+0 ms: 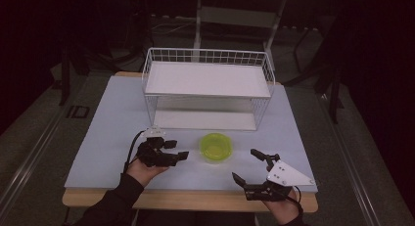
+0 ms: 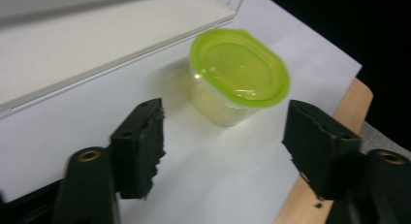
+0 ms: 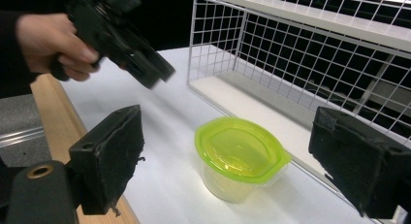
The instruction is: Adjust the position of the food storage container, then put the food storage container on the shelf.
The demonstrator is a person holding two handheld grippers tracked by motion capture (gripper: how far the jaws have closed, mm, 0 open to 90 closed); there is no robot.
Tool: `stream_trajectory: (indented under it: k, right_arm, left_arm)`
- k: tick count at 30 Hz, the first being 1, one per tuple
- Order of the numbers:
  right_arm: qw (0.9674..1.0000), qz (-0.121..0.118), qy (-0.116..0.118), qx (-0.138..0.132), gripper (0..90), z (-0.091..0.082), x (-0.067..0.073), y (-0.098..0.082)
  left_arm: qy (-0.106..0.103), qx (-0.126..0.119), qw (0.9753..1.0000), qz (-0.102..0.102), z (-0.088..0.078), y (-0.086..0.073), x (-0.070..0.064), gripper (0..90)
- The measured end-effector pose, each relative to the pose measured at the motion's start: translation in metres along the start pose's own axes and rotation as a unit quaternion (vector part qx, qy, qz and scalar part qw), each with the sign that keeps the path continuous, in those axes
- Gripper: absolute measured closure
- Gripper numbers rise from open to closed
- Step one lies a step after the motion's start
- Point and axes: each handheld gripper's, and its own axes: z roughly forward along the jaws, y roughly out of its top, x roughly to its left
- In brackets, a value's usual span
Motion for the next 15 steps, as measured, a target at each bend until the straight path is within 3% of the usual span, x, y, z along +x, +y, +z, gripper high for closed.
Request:
stream_trajectory:
  k: [5,9,14,15]
  right_arm:
    - [0.9999,0.012,0.010,0.002,12.2,-0.001,-0.001,0.000]
    - [0.9999,0.014,-0.003,0.005,12.3,-0.002,-0.003,0.002]
    - [0.9998,0.009,-0.014,0.006,16.6,-0.003,-0.004,0.005]
    - [0.9997,0.000,-0.003,0.023,17.2,0.000,-0.006,0.008]
  left_arm:
    - [-0.026,-0.022,0.9994,0.001,-0.009,0.000,-0.013,27.2]
    - [-0.037,-0.026,0.9990,0.002,-0.011,0.002,-0.019,25.5]
    - [-0.032,-0.031,0.9990,-0.001,-0.015,0.010,-0.022,25.6]
    - [-0.031,-0.033,0.9990,0.002,-0.016,0.013,-0.024,25.6]
